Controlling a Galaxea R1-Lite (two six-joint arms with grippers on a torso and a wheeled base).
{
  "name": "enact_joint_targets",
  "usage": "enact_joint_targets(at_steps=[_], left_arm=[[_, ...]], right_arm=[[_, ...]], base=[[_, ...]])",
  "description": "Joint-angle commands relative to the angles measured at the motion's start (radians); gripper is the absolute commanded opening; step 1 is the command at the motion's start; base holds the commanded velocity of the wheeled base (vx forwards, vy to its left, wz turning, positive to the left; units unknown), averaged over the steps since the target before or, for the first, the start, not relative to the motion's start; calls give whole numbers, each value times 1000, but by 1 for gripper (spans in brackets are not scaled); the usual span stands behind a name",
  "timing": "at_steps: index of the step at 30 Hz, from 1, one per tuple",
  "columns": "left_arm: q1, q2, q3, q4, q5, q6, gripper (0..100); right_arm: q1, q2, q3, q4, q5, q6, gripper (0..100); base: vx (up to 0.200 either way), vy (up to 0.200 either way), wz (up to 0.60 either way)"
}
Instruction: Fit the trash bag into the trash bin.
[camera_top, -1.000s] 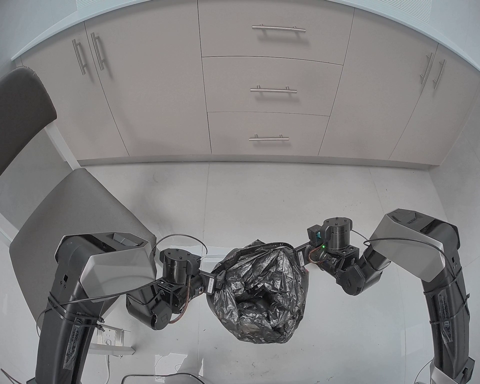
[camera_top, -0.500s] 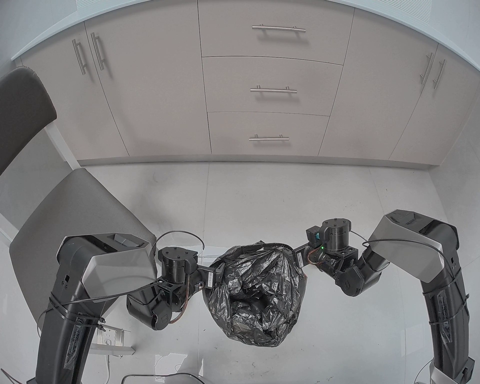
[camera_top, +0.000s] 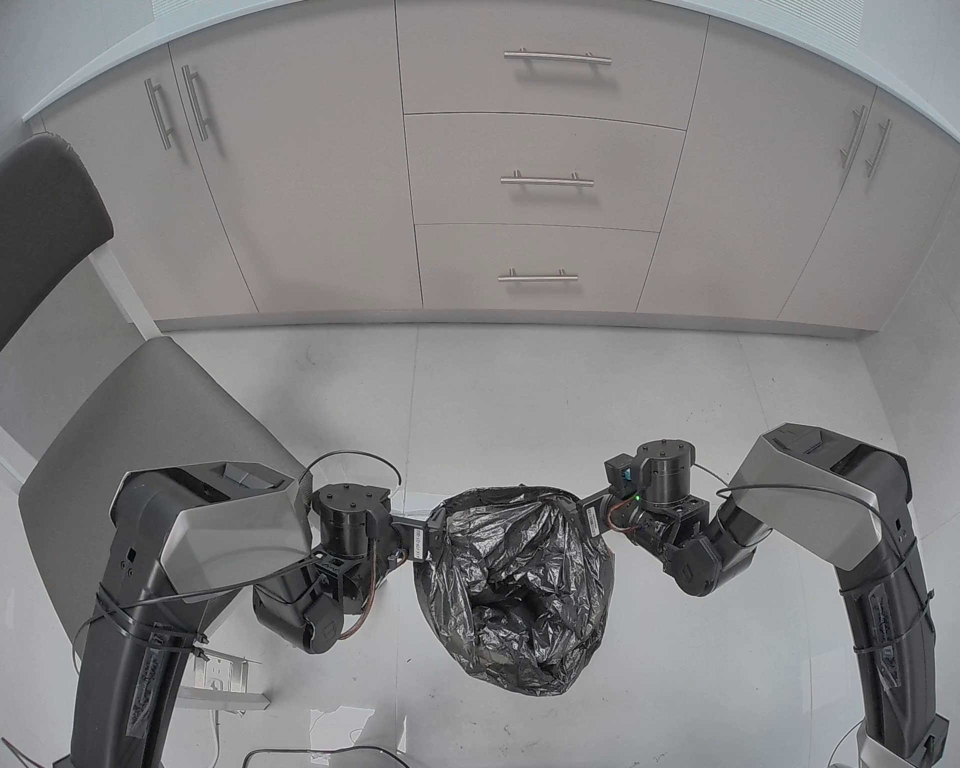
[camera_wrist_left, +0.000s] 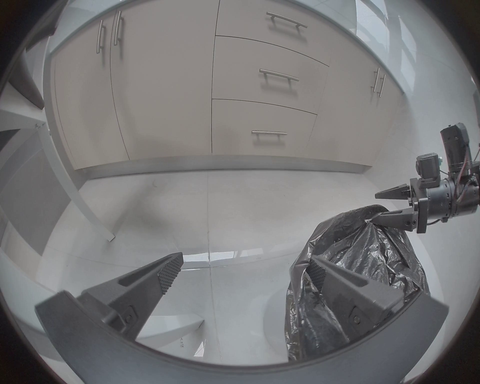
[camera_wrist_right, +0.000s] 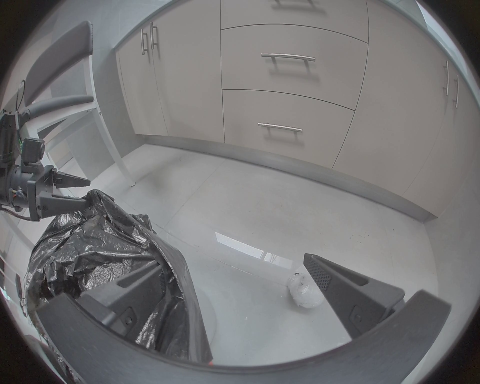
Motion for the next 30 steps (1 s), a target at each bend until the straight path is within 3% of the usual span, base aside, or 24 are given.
enact_joint_targets(at_steps=[1,9,14,22,30], left_arm=[[4,5,-12,-1,10,-1,100],[15,19,-24,9,16,5,100],[16,26,-35,134,16,16,100],[31,31,-52,222,19,17,100],[24,28,-41,226,17,19,100]], right_arm=[[0,6,-3,3,0,-1,100],[0,7,-3,3,0,-1,100],[0,7,-1,0,0,0,100],[0,10,0,-4,0,-1,100],[-5,22,-4,-4,0,-1,100]], base=[[0,0,0],[0,0,0],[0,0,0],[0,0,0],[0,0,0]])
